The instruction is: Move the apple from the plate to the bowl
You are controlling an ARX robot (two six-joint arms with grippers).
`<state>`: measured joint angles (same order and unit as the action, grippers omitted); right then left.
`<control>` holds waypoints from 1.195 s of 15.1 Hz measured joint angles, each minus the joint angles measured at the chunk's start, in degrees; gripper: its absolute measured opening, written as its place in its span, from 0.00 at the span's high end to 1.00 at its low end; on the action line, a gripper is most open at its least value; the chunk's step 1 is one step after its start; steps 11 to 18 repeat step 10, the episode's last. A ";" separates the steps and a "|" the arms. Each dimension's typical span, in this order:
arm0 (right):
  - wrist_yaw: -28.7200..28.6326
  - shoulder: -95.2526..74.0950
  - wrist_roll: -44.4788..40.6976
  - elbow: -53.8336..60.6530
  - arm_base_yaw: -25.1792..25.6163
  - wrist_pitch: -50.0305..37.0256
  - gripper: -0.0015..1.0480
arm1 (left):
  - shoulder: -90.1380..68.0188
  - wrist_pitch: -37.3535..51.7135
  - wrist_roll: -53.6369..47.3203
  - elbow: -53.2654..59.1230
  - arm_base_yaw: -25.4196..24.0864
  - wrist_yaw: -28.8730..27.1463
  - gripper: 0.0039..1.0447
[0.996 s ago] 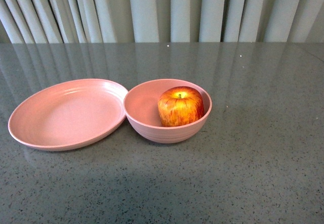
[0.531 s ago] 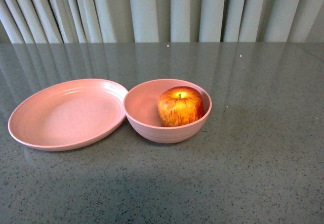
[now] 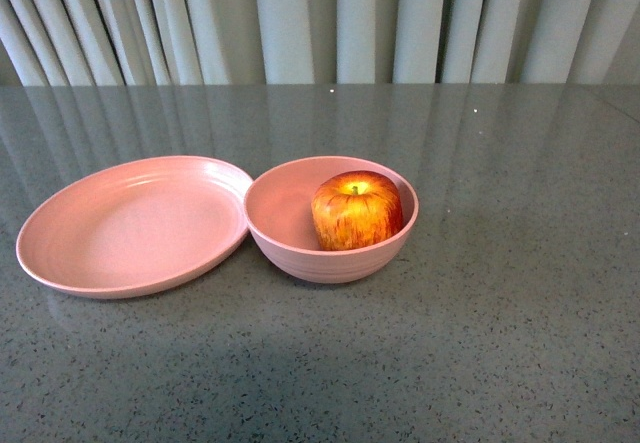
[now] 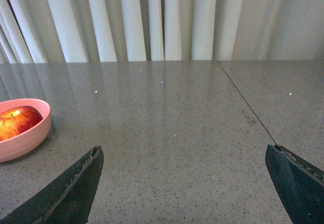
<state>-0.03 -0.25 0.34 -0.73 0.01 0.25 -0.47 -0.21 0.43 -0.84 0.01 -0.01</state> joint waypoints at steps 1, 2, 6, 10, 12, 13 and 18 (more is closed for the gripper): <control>0.00 0.00 0.00 0.00 0.00 -0.02 0.06 | 0.00 0.00 0.00 0.00 0.00 0.00 0.06; 0.00 0.00 0.00 0.00 0.00 0.00 0.06 | 0.00 0.00 0.00 0.00 0.00 0.00 0.06; 0.00 0.00 0.00 0.00 0.00 0.00 0.06 | 0.00 -0.02 0.00 0.00 0.00 0.00 0.06; 0.00 0.00 0.00 0.00 0.00 0.00 0.06 | 0.00 0.00 0.00 0.00 0.00 0.00 0.06; 0.00 0.00 0.00 0.00 0.00 0.00 0.06 | 0.00 0.00 0.00 0.00 0.00 0.00 0.06; 0.00 0.00 0.00 0.00 0.00 0.00 0.06 | 0.00 0.00 0.00 0.00 0.00 0.00 0.06; 0.00 0.00 0.00 0.00 0.00 0.00 0.06 | 0.00 0.00 0.00 0.00 0.00 0.00 0.06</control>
